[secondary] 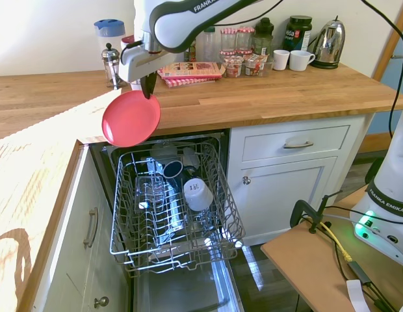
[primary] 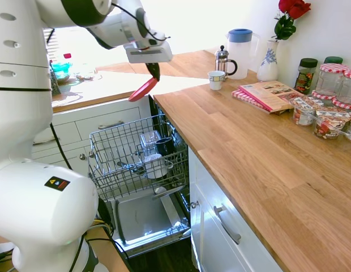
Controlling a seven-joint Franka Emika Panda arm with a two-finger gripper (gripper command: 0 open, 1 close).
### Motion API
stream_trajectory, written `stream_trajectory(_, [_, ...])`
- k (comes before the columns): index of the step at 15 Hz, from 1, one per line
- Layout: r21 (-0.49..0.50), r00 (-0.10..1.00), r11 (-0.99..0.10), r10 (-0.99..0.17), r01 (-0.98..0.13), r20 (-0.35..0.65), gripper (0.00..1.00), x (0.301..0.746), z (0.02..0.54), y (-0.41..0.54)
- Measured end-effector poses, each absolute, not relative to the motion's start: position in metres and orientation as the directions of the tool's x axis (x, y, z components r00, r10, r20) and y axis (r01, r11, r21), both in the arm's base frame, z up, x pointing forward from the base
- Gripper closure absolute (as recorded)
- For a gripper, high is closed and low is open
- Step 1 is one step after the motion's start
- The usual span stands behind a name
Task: Put the plate in the dishwasher
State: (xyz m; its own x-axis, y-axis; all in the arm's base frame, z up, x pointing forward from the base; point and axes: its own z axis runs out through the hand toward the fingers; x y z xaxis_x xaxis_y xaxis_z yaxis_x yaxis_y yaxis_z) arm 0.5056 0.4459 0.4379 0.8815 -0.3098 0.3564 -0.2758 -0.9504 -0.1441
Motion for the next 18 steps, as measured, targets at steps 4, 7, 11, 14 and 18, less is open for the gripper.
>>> stream_trajectory(4, [0.002,0.798,-0.982,-0.154,-0.191,0.582,1.0,0.382,0.423,0.52])
stream_trajectory(7, [0.146,0.711,-0.973,-0.025,-0.178,0.702,1.0,0.351,0.358,0.536])
stream_trajectory(11, [0.369,0.619,-0.913,0.189,-0.175,0.762,1.0,0.319,0.25,0.551])
stream_trajectory(14, [0.459,0.618,-0.876,0.281,-0.147,0.734,1.0,0.291,0.207,0.57])
stream_trajectory(18, [0.512,0.668,-0.853,0.326,-0.097,0.669,1.0,0.278,0.168,0.581])
